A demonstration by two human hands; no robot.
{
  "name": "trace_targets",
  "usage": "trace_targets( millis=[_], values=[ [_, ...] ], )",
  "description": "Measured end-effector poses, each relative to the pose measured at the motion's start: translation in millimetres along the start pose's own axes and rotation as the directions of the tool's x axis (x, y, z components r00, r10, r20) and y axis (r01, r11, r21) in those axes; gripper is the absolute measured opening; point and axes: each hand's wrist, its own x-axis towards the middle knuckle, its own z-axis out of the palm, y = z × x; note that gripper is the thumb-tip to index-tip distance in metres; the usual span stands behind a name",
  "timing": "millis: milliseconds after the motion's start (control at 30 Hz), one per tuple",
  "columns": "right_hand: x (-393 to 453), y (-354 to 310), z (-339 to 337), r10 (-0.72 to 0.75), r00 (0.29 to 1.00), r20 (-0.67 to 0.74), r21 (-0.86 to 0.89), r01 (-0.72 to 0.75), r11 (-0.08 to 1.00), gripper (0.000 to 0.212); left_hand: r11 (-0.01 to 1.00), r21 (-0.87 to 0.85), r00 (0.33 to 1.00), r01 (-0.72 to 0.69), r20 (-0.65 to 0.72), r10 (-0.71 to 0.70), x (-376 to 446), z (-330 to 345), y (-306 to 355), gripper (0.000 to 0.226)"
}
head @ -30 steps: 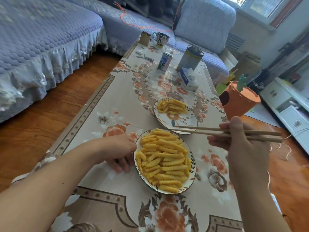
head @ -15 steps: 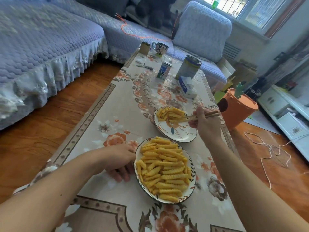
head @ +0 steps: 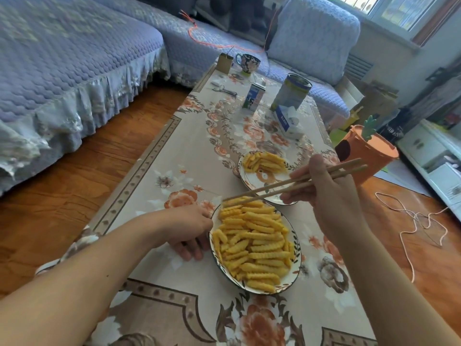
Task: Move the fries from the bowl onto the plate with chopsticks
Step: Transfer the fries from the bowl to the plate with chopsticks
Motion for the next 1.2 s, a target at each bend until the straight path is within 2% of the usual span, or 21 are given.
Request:
trace_targets(
  millis=[100,233,367,533,700,800,1067,1200],
  values=[
    [-5.6,1.9,7.6,0.016,0.994,0.107,-0.005,-0.016,1.000,0.054,1.000,-0.011,1.000,-0.004,0.009,0.004,-2.0,-1.1,-0.7,0.027],
    [-3.5,10.1,6.1,0.058,0.984,0.166,-0.001,-0.059,0.998,0.050,0.999,-0.045,1.000,-0.016,0.020,0.017,-5.7,-3.3,-1.6,0.025],
    [1.4,11.0,-7.1,0.036,0.994,0.108,-0.055,-0.030,0.998,0.048,0.998,-0.058,1.000,0.006,-0.001,-0.006,-1.2,-4.7,-4.7,0.034],
    [5.7,0.7,-16.0,-0.009,0.998,-0.062,-0.009,0.009,1.000,0.045,0.999,-0.041,1.000,0.008,0.007,-0.008,1.3,-3.8,-3.1,0.036],
    [-16.6,3.4,4.3,0.012,0.995,0.098,-0.069,-0.005,0.998,0.051,0.999,-0.033,1.000,0.024,0.015,-0.024,0.7,-5.7,-0.2,0.039],
    [-22.1,11.5,12.6,0.012,0.993,0.116,-0.073,-0.003,0.997,0.049,0.998,-0.052,0.999,0.040,0.015,-0.039,0.0,-6.8,-0.9,0.041],
    [-10.2,7.0,0.0,0.031,0.999,0.013,-0.051,-0.031,0.998,0.039,0.997,-0.060,0.999,0.041,-0.002,-0.041,-0.8,-4.9,-4.4,0.042],
    [25.2,14.2,-16.3,0.001,0.983,-0.186,-0.046,-0.009,0.999,0.035,0.999,-0.022,0.999,0.033,-0.004,-0.033,-0.1,-1.5,-1.7,0.042]
  ],
)
